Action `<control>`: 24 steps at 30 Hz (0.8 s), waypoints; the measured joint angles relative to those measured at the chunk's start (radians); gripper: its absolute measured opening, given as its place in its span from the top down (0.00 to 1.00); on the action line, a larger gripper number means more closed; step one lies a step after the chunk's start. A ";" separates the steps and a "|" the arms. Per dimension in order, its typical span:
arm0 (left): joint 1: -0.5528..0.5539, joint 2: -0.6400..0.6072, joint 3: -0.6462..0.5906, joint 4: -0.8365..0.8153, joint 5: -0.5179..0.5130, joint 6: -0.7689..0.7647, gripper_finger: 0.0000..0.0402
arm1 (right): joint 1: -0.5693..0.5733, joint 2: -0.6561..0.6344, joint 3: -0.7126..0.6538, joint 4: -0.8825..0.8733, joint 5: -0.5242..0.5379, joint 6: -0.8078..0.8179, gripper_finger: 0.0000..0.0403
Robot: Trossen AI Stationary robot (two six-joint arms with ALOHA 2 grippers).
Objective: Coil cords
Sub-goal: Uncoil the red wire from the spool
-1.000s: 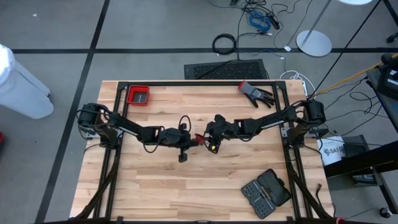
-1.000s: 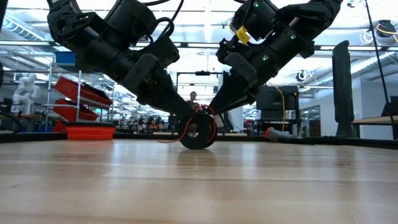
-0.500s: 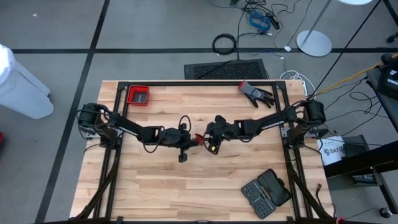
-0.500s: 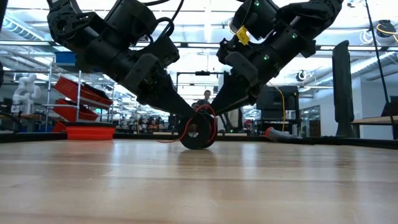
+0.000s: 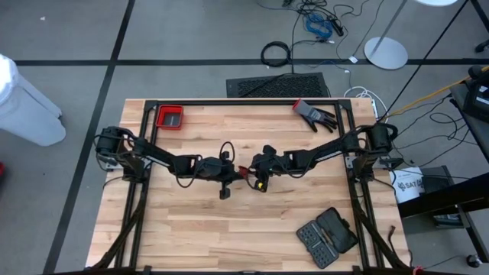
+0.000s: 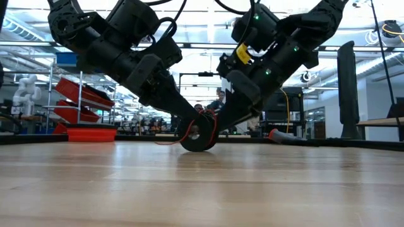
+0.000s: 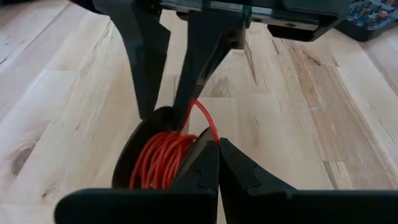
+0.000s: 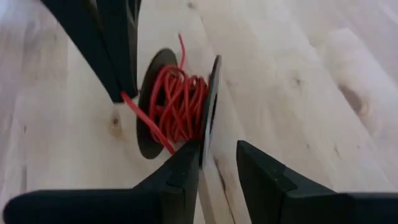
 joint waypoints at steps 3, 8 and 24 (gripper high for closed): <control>0.000 0.000 0.000 0.000 0.000 0.000 0.99 | 0.000 -0.001 0.000 0.002 0.011 -0.007 0.81; 0.000 0.000 0.000 0.000 0.000 0.001 0.99 | 0.000 -0.002 0.000 0.010 0.017 -0.022 0.93; 0.000 0.000 0.000 0.079 0.029 -0.005 0.99 | 0.000 -0.006 0.000 0.062 0.112 -0.053 1.00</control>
